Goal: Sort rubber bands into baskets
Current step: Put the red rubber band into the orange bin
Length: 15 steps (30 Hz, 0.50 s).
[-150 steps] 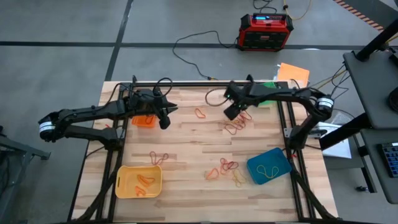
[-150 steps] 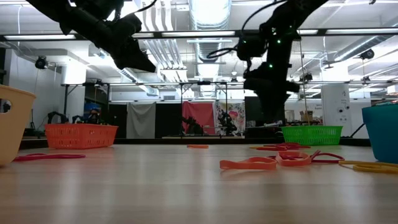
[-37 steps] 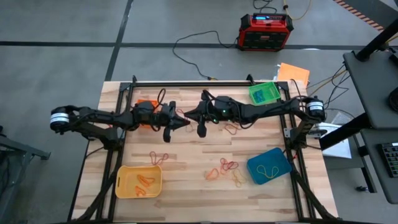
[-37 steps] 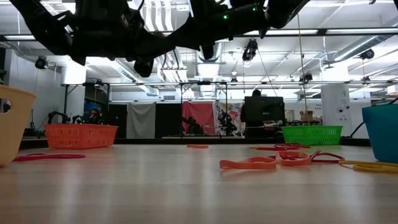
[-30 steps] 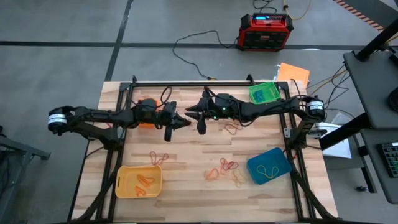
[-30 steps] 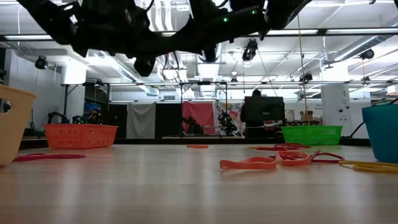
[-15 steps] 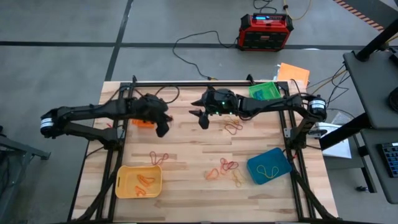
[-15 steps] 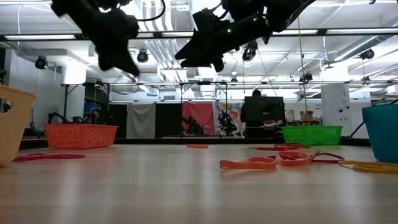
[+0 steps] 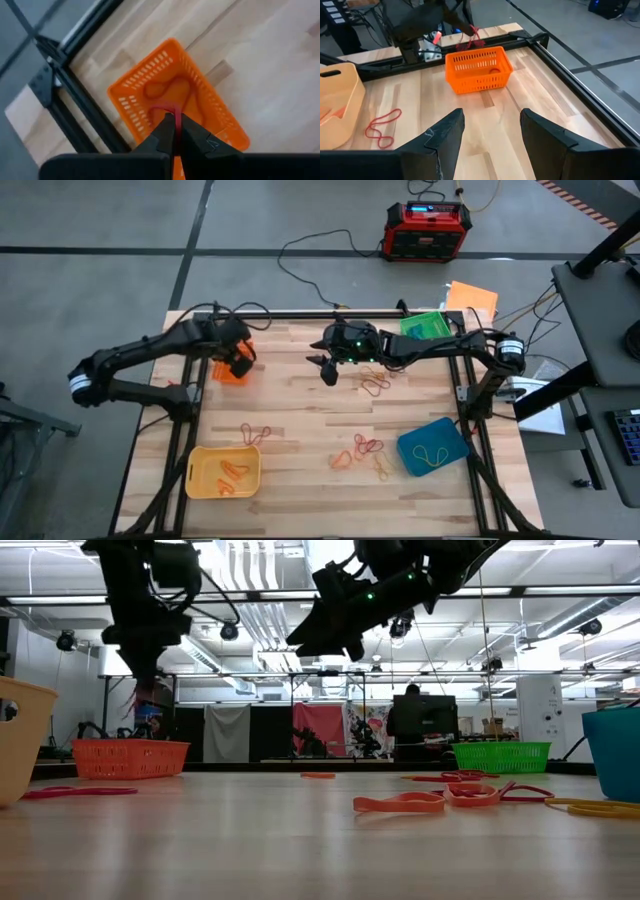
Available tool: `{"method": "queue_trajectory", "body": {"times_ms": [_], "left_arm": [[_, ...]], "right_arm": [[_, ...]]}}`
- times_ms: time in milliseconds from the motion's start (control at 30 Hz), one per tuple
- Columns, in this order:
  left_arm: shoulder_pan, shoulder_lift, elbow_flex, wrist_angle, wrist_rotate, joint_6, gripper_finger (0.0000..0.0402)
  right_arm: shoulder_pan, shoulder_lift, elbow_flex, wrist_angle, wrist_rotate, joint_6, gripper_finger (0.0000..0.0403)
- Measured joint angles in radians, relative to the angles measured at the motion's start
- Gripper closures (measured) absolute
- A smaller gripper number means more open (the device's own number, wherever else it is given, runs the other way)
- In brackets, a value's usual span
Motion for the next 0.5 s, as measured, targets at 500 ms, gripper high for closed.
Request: {"method": "queue_trajectory", "body": {"times_ms": [500], "left_arm": [[0.071,0.133,-0.041,-0.074,0.035,-0.036,0.0401]], "right_arm": [[0.000,0.000,-0.002,-0.011,0.000,-0.008,0.0215]]}}
